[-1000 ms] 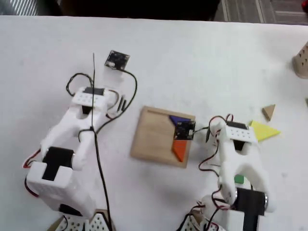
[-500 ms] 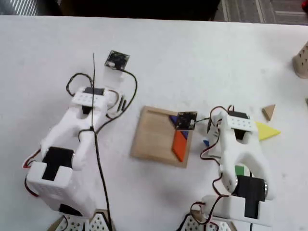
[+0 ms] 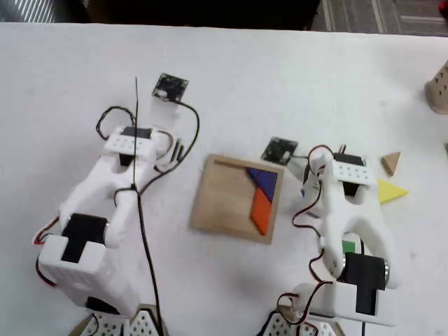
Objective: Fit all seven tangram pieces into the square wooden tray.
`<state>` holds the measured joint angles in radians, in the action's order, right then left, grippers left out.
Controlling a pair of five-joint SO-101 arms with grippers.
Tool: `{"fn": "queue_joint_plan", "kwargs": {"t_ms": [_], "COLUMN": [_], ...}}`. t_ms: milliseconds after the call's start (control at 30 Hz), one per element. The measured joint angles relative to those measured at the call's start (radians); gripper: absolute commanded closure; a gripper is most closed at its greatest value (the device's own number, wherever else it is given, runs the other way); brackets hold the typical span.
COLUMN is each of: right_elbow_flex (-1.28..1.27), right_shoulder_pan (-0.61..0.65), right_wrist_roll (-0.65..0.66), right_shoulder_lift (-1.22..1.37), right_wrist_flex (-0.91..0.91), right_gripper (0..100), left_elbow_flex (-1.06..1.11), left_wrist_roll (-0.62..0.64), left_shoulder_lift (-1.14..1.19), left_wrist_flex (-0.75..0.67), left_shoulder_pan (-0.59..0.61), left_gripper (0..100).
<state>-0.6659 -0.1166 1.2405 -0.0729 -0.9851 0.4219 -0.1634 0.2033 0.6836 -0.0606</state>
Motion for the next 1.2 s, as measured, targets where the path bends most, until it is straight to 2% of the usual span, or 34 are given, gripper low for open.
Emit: {"fn": "queue_joint_plan", "kwargs": {"t_ms": [233, 400, 500, 667, 800, 933, 1100, 1200], "right_elbow_flex": [0.075, 0.238, 0.328, 0.388, 0.396, 0.391, 0.391, 0.391], "right_shoulder_pan": [0.0, 0.04, 0.106, 0.296, 0.457, 0.585, 0.621, 0.638], "right_wrist_roll": [-0.167, -0.29, -0.396, -0.508, -0.528, -0.528, -0.525, -0.463], "right_shoulder_lift": [0.002, 0.002, 0.002, 0.002, 0.015, 0.044, 0.176, 0.259], "right_wrist_flex": [-0.035, -0.233, -0.362, -0.413, -0.39, -0.295, -0.207, -0.176], "right_gripper": [97.5, 97.5, 97.5, 97.4, 97.2, 97.1, 97.0, 96.1], "left_elbow_flex": [0.0, -0.012, -0.032, -0.061, -0.063, -0.063, -0.063, -0.063], "left_wrist_roll": [0.0, 0.0, 0.005, 0.133, 0.206, 0.218, 0.218, 0.218], "left_shoulder_lift": [0.0, 0.0, 0.0, 0.0, 0.0, 0.0, 0.0, 0.0], "left_wrist_flex": [0.0, 0.0, 0.0, 0.0, 0.0, 0.0, 0.0, 0.0], "left_shoulder_pan": [0.0, 0.015, 0.055, 0.132, 0.19, 0.195, 0.195, 0.195], "left_gripper": [83, 84, 84, 84, 84, 84, 83, 83]}}
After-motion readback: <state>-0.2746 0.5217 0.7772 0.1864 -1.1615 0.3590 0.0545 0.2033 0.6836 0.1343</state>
